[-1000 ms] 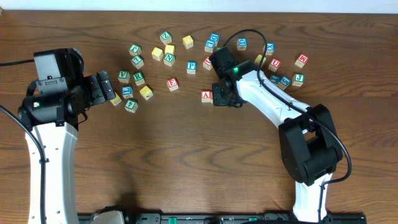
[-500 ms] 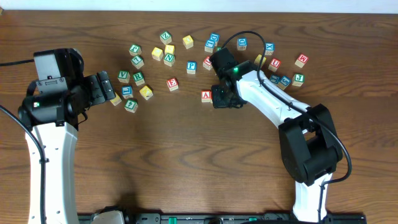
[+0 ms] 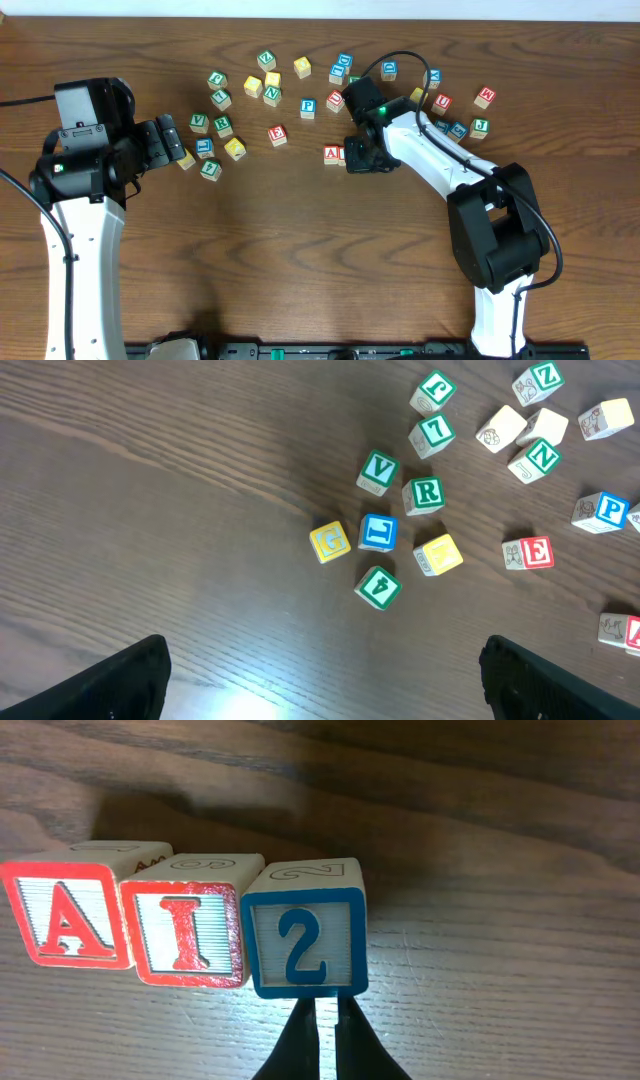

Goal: Spell out AI2

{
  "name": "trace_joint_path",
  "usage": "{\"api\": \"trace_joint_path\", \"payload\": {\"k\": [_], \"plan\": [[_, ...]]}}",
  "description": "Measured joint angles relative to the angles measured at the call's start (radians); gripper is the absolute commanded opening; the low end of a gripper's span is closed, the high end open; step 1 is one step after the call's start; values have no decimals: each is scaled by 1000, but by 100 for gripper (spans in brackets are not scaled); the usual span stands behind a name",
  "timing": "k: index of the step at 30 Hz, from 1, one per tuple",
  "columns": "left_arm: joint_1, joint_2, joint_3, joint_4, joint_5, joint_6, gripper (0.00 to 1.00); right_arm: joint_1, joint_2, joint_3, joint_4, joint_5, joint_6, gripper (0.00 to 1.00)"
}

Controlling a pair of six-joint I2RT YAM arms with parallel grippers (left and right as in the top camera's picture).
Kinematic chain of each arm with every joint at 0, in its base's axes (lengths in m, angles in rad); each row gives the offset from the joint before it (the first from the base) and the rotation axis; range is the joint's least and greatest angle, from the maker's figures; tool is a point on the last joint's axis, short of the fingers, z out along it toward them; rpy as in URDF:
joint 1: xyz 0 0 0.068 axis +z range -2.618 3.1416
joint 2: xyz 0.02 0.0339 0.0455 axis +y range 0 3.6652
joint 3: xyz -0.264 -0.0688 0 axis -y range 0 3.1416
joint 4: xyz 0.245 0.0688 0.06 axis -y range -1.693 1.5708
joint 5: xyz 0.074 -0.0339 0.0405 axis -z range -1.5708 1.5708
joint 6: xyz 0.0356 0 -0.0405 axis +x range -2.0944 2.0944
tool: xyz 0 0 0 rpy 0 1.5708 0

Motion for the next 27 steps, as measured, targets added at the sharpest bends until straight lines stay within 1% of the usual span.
{"api": "trace_joint_path", "payload": {"k": [13, 20, 27], "plan": [[0, 0, 0, 0, 0, 0, 98, 0, 0, 0, 11, -13, -34, 1], [0, 0, 0, 0, 0, 0, 98, 0, 0, 0, 5, -92, -104, 2], [0, 0, 0, 0, 0, 0, 97, 9, 0, 0, 4, -125, -108, 3]]}}
